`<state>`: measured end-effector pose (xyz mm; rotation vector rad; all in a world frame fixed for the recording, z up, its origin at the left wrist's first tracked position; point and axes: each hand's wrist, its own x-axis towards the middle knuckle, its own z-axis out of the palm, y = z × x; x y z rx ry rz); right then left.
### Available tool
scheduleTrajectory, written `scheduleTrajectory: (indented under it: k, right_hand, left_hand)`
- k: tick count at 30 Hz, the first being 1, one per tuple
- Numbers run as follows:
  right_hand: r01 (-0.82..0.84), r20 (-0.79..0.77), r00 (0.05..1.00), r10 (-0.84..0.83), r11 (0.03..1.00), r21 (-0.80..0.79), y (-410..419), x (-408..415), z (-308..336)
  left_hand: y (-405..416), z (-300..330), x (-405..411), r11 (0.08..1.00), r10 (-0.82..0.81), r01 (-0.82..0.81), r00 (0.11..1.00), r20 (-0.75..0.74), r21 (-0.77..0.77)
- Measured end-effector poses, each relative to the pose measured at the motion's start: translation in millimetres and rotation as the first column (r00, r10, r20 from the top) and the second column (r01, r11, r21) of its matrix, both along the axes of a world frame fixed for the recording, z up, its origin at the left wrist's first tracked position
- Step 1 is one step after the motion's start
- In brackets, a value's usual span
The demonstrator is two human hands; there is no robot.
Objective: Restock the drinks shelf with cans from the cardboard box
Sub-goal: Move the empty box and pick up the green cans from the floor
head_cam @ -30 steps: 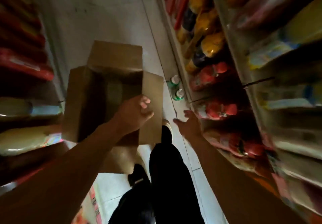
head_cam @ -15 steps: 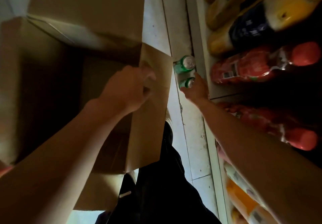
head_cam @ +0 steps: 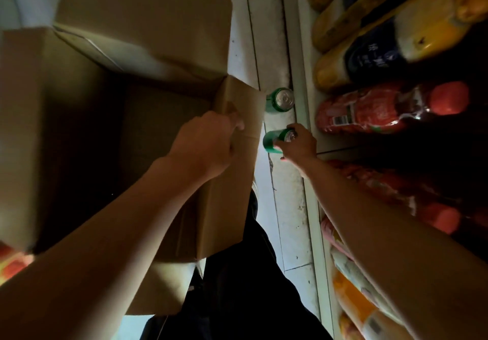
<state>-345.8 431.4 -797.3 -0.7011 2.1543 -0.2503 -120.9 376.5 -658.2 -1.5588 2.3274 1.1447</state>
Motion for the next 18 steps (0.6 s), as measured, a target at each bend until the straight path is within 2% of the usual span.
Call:
scheduleTrajectory:
  k: [3,5,8,12,15,18]
  right_hand:
    - [0.057,0.02,0.998,-0.055,0.991,-0.117,15,4,54]
    - [0.101,0.048,0.994,-0.094,0.978,-0.183,22,9,92]
    - [0.17,0.15,0.979,-0.138,0.96,-0.221,27,18,181]
    - [0.128,0.248,0.968,-0.034,0.917,-0.378,37,25,331]
    - [0.031,0.219,0.971,0.097,0.856,-0.516,51,35,446]
    - [-0.021,0.175,0.973,0.152,0.81,-0.586,76,48,569]
  left_hand:
    - [-2,12,11,1.0,0.008,-0.009,0.999,0.05,0.011]
    - [-2,18,19,0.992,0.019,-0.026,0.998,0.055,0.122]
    - [-2,59,19,0.966,-0.013,0.014,1.0,-0.004,0.257]
    - [0,169,2,0.96,0.031,0.037,0.972,-0.234,0.278]
    - [7,267,-10,0.933,-0.034,0.17,0.918,-0.394,0.317]
    - [24,383,-20,0.921,-0.113,0.274,0.869,-0.481,0.278]
